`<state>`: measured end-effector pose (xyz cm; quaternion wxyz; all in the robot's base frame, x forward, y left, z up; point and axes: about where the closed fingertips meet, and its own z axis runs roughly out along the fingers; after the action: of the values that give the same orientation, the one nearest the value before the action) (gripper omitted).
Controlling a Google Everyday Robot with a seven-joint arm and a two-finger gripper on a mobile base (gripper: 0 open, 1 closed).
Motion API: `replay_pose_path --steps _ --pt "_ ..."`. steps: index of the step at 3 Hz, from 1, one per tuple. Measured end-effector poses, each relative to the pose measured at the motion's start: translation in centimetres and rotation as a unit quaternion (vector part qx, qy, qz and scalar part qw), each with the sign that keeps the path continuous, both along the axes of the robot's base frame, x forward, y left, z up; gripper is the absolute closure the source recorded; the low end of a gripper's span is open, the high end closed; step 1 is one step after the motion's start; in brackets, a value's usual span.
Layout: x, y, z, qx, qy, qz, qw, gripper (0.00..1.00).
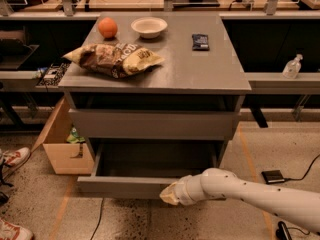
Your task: Close middle drawer
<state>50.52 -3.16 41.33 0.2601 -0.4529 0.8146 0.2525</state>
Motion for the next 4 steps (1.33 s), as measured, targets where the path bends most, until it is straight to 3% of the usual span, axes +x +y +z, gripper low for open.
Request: replay_pose_path --steps 1,2,4 --pt "3.1 1.7 0.3 -0.014 -0.038 0.016 0.9990 1.00" --pt "6.9 2.9 -0.1 -0.024 -0.072 0.011 0.9971 1.00" --pt "14.2 4.2 -0.3 -0.019 -0.117 -0.003 0.9929 1.00"
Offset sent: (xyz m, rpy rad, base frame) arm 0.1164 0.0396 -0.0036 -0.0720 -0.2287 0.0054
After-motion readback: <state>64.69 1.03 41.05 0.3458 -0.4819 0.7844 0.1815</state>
